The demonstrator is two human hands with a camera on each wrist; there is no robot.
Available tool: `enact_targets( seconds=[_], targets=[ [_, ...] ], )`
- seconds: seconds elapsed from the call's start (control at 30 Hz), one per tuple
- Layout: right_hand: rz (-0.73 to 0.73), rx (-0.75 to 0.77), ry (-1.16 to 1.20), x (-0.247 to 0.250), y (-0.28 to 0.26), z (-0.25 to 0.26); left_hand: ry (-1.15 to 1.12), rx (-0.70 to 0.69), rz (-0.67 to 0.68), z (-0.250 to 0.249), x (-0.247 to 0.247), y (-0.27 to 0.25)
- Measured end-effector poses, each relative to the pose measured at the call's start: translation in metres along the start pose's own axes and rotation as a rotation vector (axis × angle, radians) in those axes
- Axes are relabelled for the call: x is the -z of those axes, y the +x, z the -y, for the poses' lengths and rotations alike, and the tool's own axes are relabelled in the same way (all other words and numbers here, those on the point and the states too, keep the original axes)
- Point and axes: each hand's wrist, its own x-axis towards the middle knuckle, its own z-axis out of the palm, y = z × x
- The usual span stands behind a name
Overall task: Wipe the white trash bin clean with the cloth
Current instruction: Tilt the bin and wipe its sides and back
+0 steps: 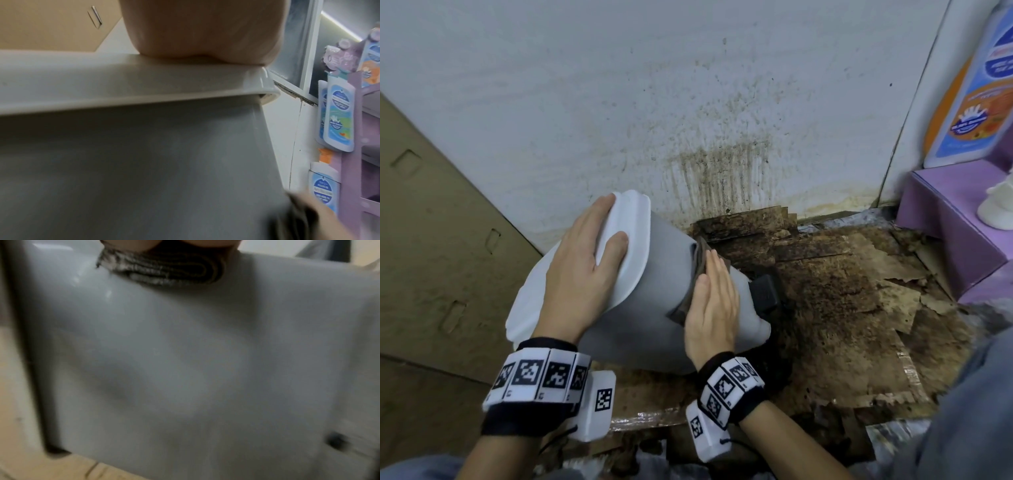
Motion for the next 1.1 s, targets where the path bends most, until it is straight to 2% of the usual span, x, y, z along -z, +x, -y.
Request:
enact_targets(
  seconds=[0.1, 0.2, 0.4, 0.53, 0.63, 0.7, 0.83, 1.1],
  targets=[
    [0.091, 0.016, 0.027, -0.004, 0.005, 0.047, 0.012, -0.029, -0.002, -0.004, -0.004, 0.000],
    [0.150, 0.041, 0.073, -0.006, 0.015, 0.071, 0.022, -0.038, 0.017, -0.006, -0.008, -0.001],
    [0.321, 0.114, 0.099, 0.006, 0.035, 0.057, 0.026, -0.041, 0.032, -0.006, -0.008, 0.000],
    [0.370, 0.135, 0.118, 0.014, 0.046, 0.030, 0.011, -0.036, 0.038, -0.003, -0.005, 0.002],
    [0.417, 0.073, 0.022, 0.019, 0.057, 0.001, -0.007, -0.026, 0.037, 0.000, -0.002, 0.001],
    [0.436, -0.022, -0.010, 0.025, 0.061, -0.016, -0.021, -0.021, 0.032, 0.000, 0.000, -0.001],
    [0.420, -0.158, -0.049, 0.038, 0.058, -0.037, -0.042, -0.016, 0.026, 0.001, 0.003, -0.003],
    [0.366, -0.243, -0.002, 0.035, 0.061, -0.031, -0.024, -0.023, 0.007, 0.001, 0.002, -0.006]
  ],
)
